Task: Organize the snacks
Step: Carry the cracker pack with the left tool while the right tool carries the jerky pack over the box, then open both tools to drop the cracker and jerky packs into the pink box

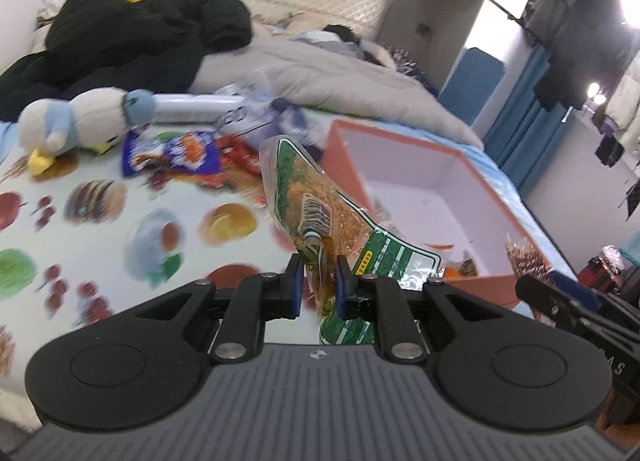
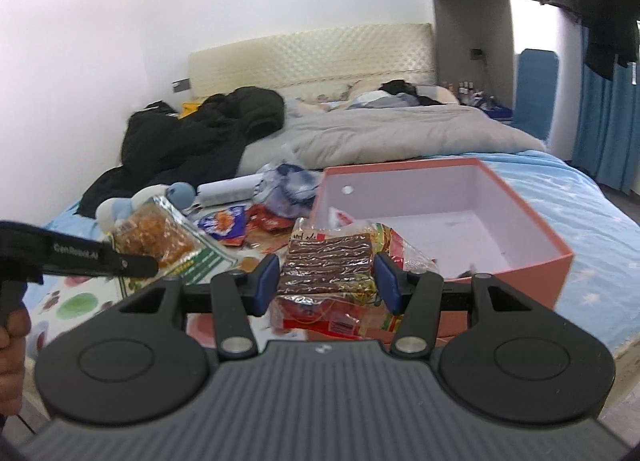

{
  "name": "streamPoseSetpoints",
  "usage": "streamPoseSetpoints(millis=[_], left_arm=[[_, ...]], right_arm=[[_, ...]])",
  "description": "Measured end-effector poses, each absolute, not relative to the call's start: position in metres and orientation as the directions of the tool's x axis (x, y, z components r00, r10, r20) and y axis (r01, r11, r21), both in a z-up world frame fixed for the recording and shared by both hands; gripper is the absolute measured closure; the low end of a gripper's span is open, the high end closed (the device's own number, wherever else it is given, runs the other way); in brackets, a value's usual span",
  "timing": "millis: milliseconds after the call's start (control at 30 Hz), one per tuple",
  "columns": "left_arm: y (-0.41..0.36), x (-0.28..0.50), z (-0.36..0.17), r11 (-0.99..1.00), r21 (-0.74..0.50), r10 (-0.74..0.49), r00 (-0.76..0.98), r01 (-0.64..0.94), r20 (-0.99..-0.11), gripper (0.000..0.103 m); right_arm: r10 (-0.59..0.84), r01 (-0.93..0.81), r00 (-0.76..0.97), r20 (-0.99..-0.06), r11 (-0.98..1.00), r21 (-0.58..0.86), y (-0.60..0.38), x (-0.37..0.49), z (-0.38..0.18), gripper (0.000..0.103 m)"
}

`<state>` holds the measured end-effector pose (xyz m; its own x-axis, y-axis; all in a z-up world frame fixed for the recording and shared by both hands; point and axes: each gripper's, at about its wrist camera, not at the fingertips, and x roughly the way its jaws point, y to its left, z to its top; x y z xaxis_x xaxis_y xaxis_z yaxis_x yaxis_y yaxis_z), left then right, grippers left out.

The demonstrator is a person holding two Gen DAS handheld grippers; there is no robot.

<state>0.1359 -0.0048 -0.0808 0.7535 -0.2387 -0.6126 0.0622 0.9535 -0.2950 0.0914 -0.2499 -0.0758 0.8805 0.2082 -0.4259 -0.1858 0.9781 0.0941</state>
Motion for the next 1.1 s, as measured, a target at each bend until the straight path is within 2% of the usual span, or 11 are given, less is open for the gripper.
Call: streamPoseSetpoints(millis=[267, 700, 1100], left_arm=[[-0.047, 0.178, -0.072, 0.941, -0.311, -0.298, 0.752, 0.13, -0.588, 0.085], [-0.112, 0.283, -0.081, 0.93, -0.303, -0.358, 0.71, 0.209, -0.606, 0.085], [-0.139, 0.351, -0.119, 0.922, -0.29, -0.388, 0.615, 0.258, -0.687, 0.084]], right_arm=[[0.156, -0.123, 0.892, -0.424, 0.987, 0.105, -0.283, 0.109, -0.075, 0.048], [0.115, -0.066, 0.897, -0.427, 0.99, 0.127, -0.319, 0.187, -0.083, 0.048], [0.112, -0.023, 0.841, -0.529, 0.985, 0.172, -0.34, 0.25, -0.122, 0.047]])
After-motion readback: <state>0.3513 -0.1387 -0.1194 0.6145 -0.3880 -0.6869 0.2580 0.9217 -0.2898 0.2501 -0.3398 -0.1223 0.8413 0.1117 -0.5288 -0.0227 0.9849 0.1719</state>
